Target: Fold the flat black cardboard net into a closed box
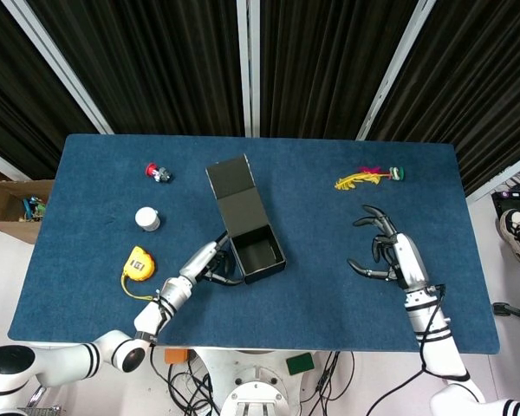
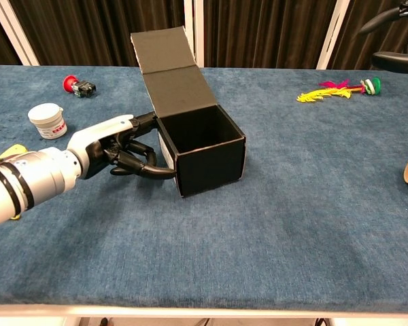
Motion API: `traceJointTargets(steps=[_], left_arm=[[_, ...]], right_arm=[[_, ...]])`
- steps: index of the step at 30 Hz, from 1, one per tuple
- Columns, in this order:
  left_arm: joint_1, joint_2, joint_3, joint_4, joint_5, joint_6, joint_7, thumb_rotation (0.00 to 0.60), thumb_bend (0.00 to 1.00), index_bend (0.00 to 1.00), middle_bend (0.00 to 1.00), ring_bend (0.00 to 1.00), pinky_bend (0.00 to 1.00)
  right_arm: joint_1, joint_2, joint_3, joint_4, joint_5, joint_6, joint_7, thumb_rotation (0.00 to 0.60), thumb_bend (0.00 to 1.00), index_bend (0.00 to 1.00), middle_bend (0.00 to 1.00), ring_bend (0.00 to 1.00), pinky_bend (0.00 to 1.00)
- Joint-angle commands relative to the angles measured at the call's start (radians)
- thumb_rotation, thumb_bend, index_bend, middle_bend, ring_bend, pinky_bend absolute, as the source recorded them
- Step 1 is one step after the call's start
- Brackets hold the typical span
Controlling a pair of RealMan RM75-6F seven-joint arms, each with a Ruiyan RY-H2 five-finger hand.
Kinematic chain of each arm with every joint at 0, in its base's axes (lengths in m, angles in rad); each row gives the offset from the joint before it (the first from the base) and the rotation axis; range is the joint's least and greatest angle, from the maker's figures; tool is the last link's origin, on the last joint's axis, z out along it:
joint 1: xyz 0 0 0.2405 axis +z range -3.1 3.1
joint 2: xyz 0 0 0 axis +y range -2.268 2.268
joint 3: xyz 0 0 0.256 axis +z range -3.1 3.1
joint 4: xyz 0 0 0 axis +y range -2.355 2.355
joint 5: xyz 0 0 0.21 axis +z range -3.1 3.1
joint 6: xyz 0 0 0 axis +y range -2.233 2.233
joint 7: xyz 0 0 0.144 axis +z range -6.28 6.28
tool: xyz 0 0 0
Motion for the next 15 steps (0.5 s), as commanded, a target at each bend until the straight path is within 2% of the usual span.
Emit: traceJointTargets(steps=[1, 6, 9, 15], left_arm=[[0.013, 0.014, 0.014, -0.026, 0.008, 0.007, -0.001, 0.579, 0.11, 0.0, 0.0, 0.62, 0.98], [0.03, 0.014, 0.028, -0.069, 0.005, 0.022, 0.034, 0.576, 0.11, 0.0, 0.0, 0.61, 0.98], [0.029, -0.021, 0.004, -0.061, -0.033, 0.024, 0.078, 0.552, 0.11, 0.0, 0.0, 0.61, 0.98], [0.026, -0.063, -0.047, -0.069, -0.125, 0.011, 0.151, 0.468, 0.11, 0.0, 0.0, 0.6, 0.98]], right_arm=[[-0.002, -0.001, -0.003, 0.006, 0.001, -0.003, 0.007, 0.6, 0.18, 0.19, 0.35, 0.75, 1.0], [-0.002, -0.007, -0.004, 0.015, 0.0, -0.006, 0.017, 0.6, 0.18, 0.19, 0.35, 0.75, 1.0], [-0.003, -0.011, -0.006, 0.019, -0.001, -0.006, 0.021, 0.6, 0.18, 0.19, 0.35, 0.75, 1.0], [-0.007, -0.006, -0.003, 0.013, -0.005, 0.002, 0.022, 0.6, 0.18, 0.19, 0.35, 0.75, 1.0]])
